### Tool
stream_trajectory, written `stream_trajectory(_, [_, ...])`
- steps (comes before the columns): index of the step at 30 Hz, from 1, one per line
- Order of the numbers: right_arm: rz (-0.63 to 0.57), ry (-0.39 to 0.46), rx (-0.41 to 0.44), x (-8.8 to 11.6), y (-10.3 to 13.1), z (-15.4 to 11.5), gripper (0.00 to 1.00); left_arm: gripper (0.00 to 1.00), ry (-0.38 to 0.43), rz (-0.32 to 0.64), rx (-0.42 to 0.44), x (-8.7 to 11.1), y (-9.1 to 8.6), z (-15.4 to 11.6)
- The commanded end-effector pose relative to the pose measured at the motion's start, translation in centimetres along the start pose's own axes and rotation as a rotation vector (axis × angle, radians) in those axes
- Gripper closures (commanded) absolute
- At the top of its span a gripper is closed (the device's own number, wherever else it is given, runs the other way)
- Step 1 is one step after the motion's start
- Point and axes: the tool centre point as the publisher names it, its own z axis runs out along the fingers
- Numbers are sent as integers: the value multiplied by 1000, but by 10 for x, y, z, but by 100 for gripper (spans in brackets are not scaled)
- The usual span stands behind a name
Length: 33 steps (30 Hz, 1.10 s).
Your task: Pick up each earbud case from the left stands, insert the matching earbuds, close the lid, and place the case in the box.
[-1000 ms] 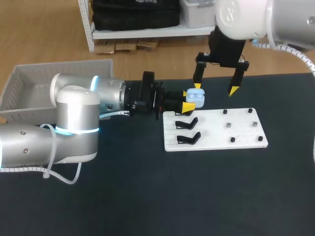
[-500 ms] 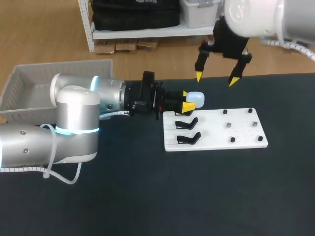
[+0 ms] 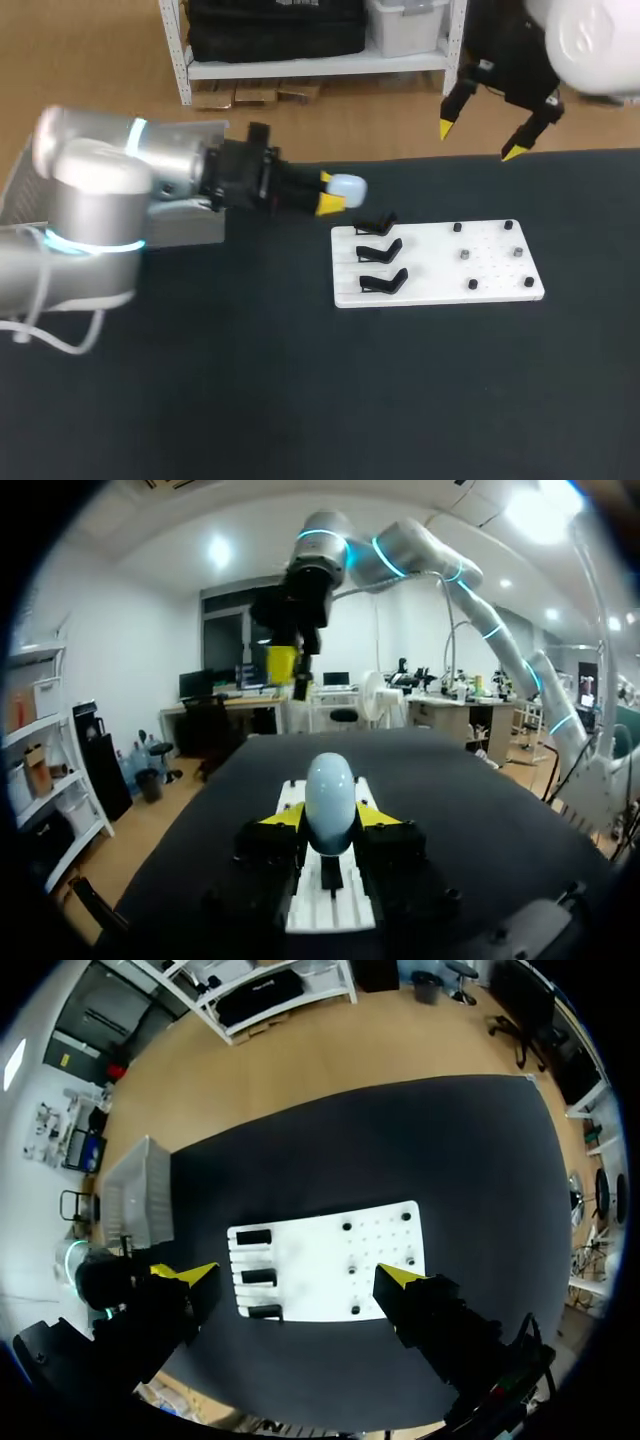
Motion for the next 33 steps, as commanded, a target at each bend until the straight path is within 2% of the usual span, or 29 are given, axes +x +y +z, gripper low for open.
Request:
stream_trajectory(1, [3, -121, 1, 6, -2, -1, 0, 100, 85, -31, -113, 0, -6, -58])
stream_trajectory(10, [3, -121, 1, 6, -2, -1, 0, 100, 167, -102, -345, 11, 40, -144])
stream_trajectory(15, [3, -121, 1, 6, -2, -1, 0, 100, 278, -168, -449, 36, 60, -188])
stream_trajectory(17, [3, -121, 1, 6, -2, -1, 0, 100, 375, -176, -482, 46, 64, -203])
stream_trajectory(18, [3, -121, 1, 6, -2, -1, 0, 100, 393, -182, -492, 50, 66, -209])
stream_trajectory(19, [3, -121, 1, 6, -2, -1, 0, 100, 367, -205, -513, 55, 70, -218])
stream_trajectory(21, [3, -121, 1, 6, -2, -1, 0, 100, 394, -211, -541, 61, 76, -228])
stream_trajectory(33, [3, -121, 1, 6, -2, -1, 0, 100, 426, -293, -636, 92, 104, -262])
